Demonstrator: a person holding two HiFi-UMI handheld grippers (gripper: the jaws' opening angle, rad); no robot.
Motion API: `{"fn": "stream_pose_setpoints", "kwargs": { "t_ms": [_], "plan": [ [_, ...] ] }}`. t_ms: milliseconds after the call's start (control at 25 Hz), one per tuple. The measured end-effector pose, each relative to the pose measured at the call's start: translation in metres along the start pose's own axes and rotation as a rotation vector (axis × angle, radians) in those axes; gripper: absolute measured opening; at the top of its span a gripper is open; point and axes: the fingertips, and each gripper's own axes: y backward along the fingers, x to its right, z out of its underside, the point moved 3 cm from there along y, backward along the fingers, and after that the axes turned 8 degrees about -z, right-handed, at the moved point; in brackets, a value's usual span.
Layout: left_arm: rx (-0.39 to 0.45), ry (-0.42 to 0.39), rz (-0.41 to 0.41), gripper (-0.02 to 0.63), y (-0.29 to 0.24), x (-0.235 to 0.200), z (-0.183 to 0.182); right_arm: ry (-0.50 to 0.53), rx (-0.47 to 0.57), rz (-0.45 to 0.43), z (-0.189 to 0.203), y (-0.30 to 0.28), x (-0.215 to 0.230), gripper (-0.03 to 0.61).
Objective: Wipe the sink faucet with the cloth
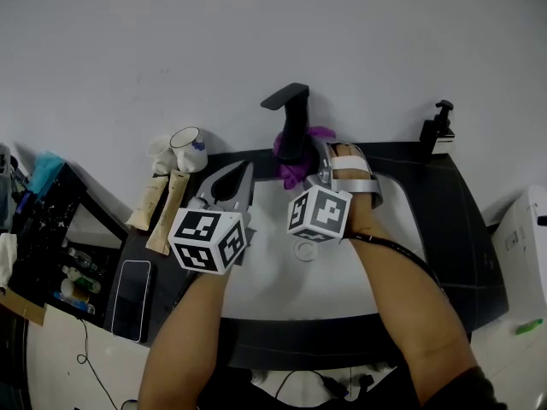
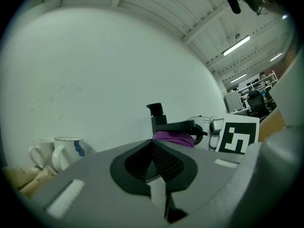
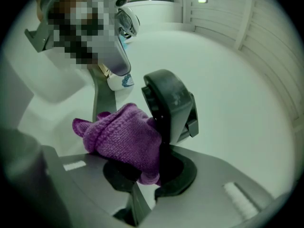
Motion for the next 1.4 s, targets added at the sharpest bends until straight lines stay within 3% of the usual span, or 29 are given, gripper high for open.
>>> {"fn": "stream_pose_setpoints", "kwargs": {
  "t_ms": [880, 1200, 1400],
  "plan": [
    [0.019, 0.024, 0.007, 0.017, -0.001, -0.001, -0.004, 0.028, -0.086, -0.128, 0.002, -0.007, -0.029, 0.051],
    [0.046, 0.034, 0.013, 0.017, -0.003, 0.001, -0.009, 0.097, -0.132, -0.182, 0.008, -0.017, -0.051, 0.051],
    [0.045, 0.034, 0.019, 0.017, -0.002, 0.003, -0.009, 0.031, -0.138, -0.281, 0.009, -0.017, -0.059, 0.049]
  ]
}}
